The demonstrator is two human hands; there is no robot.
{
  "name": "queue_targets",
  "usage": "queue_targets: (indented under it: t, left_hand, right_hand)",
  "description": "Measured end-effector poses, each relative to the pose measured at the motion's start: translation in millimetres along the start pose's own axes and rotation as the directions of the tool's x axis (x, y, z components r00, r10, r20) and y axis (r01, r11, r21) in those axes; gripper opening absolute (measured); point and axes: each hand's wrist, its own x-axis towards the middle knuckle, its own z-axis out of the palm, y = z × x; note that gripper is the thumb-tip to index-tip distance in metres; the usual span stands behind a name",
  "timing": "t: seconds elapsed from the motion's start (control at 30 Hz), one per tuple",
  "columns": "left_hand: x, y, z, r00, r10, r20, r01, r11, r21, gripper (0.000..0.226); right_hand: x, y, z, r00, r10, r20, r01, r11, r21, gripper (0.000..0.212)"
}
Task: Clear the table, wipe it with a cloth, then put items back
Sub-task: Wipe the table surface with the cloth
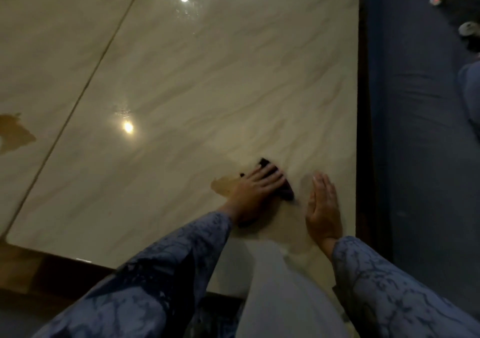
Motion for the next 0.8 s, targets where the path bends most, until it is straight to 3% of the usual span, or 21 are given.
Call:
queue_targets:
  t: [0.13, 0.27, 0.4, 0.6, 0.7, 0.8]
  left_hand:
    - [-22, -49, -19, 0.962, -0.264, -0.075, 0.263, 0.965, -0.016, 0.052]
    - [-69, -76, -33, 0.836, -0.523, -0.167, 0.527, 0.850, -0.020, 0.052]
    - [-108, -85, -43, 0.725, -0.662, -0.187, 0.675, 0.738, 0.006, 0.056]
    - [-111, -45, -35, 0.533, -0.824, -0.190, 0.841, 0.540, 0.018, 0.061]
    - [-99, -13, -26, 0.549, -0.825, -0.136, 0.835, 0.549, 0.039, 0.064]
    - [-83, 24, -17, 0.648, -0.759, -0.071, 0.762, 0.645, 0.054, 0.067]
  right_hand:
    - [-2, -6, -1, 0.999, -0.014, -0.032, 0.014, 1.000, -0.025, 0.046]
    - [-1, -6, -2, 1.000, 0.001, 0.008, 0.000, 0.999, -0.033, 0.048]
    - [0, -5, -2, 0.999, 0.011, 0.043, -0.009, 0.999, -0.032, 0.049]
    - [0, -6, -3, 0.996, 0.003, 0.085, 0.003, 0.998, -0.069, 0.047]
    - [-1, -6, -6, 0.992, 0.019, 0.127, -0.009, 0.997, -0.075, 0.049]
    - [-1, -8, -10, 0.980, 0.045, 0.194, -0.030, 0.996, -0.078, 0.052]
